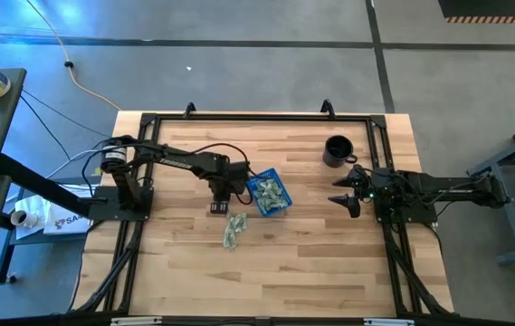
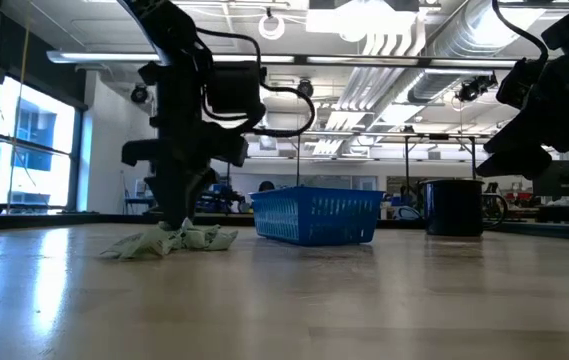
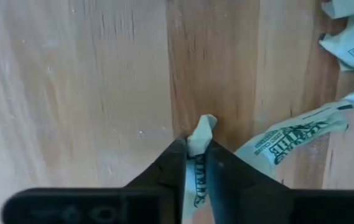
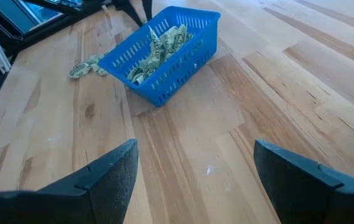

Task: Pick and place Stevia / Truvia into bins
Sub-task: Put the stevia packet into the basket

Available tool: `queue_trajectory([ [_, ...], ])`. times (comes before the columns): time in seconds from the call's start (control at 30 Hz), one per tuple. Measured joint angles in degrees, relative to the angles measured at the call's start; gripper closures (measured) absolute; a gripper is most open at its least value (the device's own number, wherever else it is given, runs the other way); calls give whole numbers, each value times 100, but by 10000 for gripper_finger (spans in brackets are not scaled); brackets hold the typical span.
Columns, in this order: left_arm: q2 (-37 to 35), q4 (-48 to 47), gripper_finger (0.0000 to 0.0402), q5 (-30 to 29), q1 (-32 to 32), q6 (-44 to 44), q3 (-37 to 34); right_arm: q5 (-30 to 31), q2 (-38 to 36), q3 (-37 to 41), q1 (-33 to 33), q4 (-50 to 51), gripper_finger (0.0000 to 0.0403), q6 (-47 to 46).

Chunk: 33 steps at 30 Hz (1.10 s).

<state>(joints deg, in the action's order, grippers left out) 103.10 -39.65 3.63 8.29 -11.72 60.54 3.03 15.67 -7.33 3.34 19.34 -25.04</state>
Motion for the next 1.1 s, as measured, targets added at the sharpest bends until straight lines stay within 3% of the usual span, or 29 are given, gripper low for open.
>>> queue_trajectory([
  [0.2, -18, -296, 381, -307, -2, -122, 222, 2, 8, -2, -1, 13, 96, 0],
  [0.47, -292, -749, 362, -616, -7, -195, 1717, 0, 8, -2, -1, 13, 96, 0],
  [0.57, -342, -198, 370, -405, -7, -288, 2110, 0, 8, -2, -1, 13, 96, 0],
  [0.7, -79, 867, 372, -38, -5, -350, 2115, 0, 8, -2, 0, 15, 96, 0],
  [0.8, 196, 1028, 332, -34, -7, -314, 2098, 0, 8, -2, -1, 19, 96, 0],
  [0.97, 266, 716, 227, -445, -44, -295, 2114, 0, 8, -4, 1, 15, 96, 0],
  [1.1, -17, -390, 159, -710, -46, -221, 2478, 0, 6, -7, 0, 15, 96, 0],
])
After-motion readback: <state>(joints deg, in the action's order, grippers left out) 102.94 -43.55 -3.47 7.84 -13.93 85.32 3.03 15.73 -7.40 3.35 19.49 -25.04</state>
